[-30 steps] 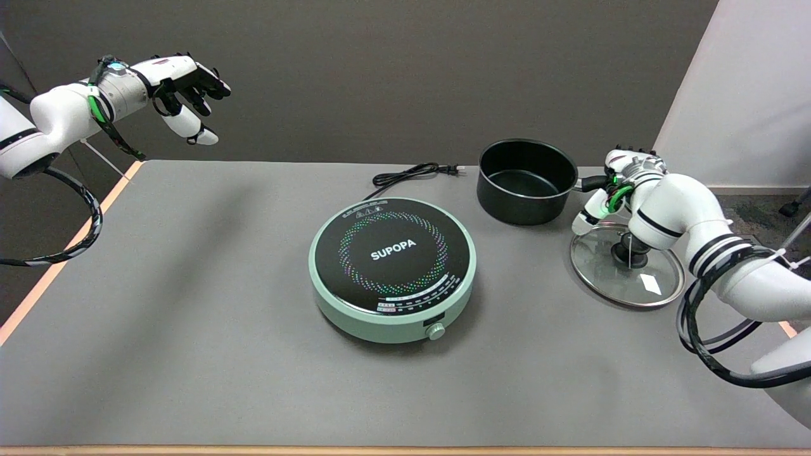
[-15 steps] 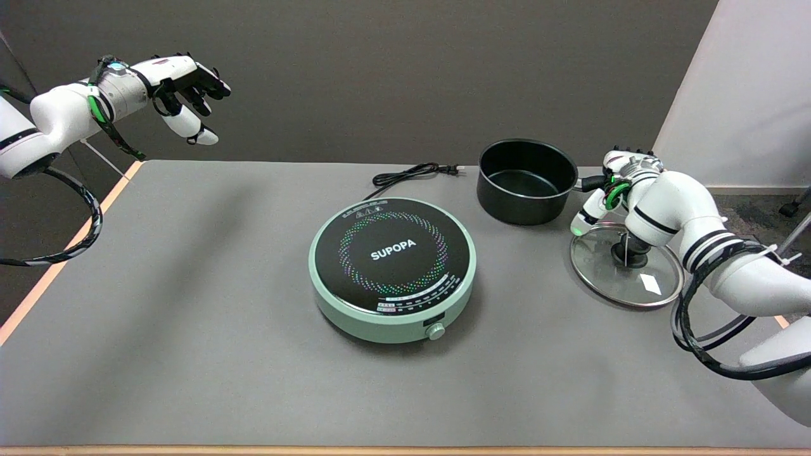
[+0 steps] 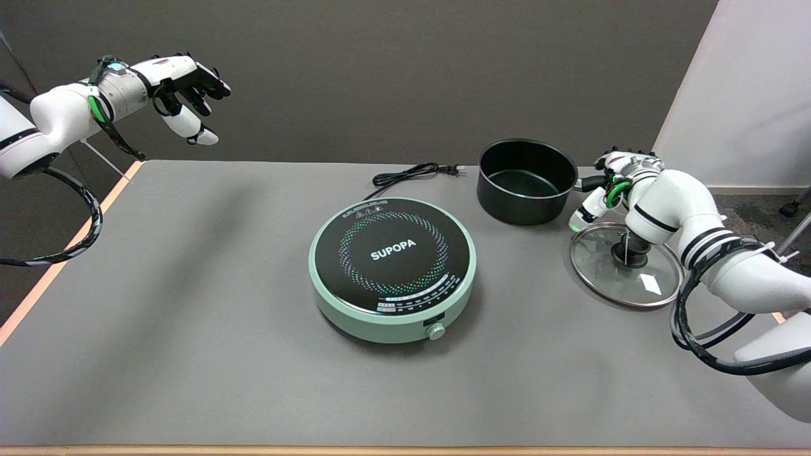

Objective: Pick up the pot.

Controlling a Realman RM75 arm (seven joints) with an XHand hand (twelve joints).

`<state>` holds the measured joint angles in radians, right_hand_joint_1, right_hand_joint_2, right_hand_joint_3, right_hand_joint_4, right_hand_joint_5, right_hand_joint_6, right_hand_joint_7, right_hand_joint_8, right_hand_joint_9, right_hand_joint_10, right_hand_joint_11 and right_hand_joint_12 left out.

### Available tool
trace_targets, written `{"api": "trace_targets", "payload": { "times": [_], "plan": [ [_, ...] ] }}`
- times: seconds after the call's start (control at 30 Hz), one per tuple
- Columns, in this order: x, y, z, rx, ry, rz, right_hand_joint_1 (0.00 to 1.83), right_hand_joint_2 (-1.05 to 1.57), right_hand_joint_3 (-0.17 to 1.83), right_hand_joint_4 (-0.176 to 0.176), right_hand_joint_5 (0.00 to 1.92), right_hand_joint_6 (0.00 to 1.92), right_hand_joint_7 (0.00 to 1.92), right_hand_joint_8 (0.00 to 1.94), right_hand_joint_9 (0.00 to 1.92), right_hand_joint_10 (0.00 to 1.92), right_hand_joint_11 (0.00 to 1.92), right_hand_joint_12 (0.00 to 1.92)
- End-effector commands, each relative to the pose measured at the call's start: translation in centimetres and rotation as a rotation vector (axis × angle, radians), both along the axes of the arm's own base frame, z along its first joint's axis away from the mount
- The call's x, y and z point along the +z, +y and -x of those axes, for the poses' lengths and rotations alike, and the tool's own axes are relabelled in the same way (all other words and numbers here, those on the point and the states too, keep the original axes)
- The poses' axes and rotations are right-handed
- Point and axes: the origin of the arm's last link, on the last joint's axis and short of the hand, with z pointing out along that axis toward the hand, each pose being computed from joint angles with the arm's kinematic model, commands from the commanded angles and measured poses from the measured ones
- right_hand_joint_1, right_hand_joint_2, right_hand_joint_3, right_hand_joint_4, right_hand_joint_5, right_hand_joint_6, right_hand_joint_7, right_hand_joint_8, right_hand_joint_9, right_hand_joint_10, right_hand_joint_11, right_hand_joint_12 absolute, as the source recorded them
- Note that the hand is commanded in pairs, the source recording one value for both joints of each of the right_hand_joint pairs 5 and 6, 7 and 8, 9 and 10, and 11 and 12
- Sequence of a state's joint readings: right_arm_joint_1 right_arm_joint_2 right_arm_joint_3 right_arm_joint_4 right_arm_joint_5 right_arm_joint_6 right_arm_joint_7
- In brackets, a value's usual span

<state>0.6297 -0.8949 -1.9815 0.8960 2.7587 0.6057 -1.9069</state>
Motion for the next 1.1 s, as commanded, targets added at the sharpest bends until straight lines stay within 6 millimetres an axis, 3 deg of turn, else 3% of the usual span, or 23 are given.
{"api": "trace_targets", "payload": {
  "times": [0.03, 0.33, 0.43, 0.5, 0.53, 0.57, 0.6, 0.87, 1.1],
  "plan": [
    [0.27, -0.04, 0.22, -0.006, -0.001, 0.002, 1.05, -0.17, 0.81, 0.176, 0.37, 0.37, 0.37, 0.37, 0.37, 0.37, 0.37, 0.37],
    [0.53, 0.10, 0.47, -0.013, -0.002, 0.009, 1.02, -0.17, 0.85, 0.176, 0.48, 0.48, 0.48, 0.48, 0.48, 0.48, 0.48, 0.48],
    [0.54, 0.07, 0.41, -0.012, -0.002, 0.009, 1.01, -0.12, 0.89, 0.176, 0.83, 0.83, 0.83, 0.83, 0.83, 0.83, 0.83, 0.83],
    [0.54, 0.05, 0.39, -0.012, -0.002, 0.009, 1.02, -0.11, 0.88, 0.176, 0.88, 0.88, 0.88, 0.88, 0.88, 0.88, 0.88, 0.88],
    [0.54, 0.03, 0.35, -0.011, -0.002, 0.009, 1.02, -0.09, 0.88, 0.146, 0.94, 0.94, 0.94, 0.94, 0.94, 0.94, 0.94, 0.94],
    [0.55, 0.04, 0.36, -0.011, -0.002, 0.009, 1.02, -0.07, 0.88, 0.020, 1.01, 1.01, 1.01, 1.01, 1.01, 1.01, 1.01, 1.01],
    [0.57, 0.05, 0.38, -0.012, -0.002, 0.010, 1.03, -0.05, 0.89, 0.005, 1.08, 1.08, 1.08, 1.08, 1.08, 1.08, 1.08, 1.08],
    [0.68, 0.05, 0.35, -0.011, -0.004, 0.016, 1.06, -0.11, 1.03, -0.074, 1.38, 1.38, 1.38, 1.38, 1.38, 1.38, 1.38, 1.38],
    [0.73, -0.23, 0.08, -0.004, -0.008, 0.021, 1.08, -0.17, 1.08, -0.095, 1.50, 1.50, 1.50, 1.50, 1.50, 1.50, 1.50, 1.50]
  ]
}}
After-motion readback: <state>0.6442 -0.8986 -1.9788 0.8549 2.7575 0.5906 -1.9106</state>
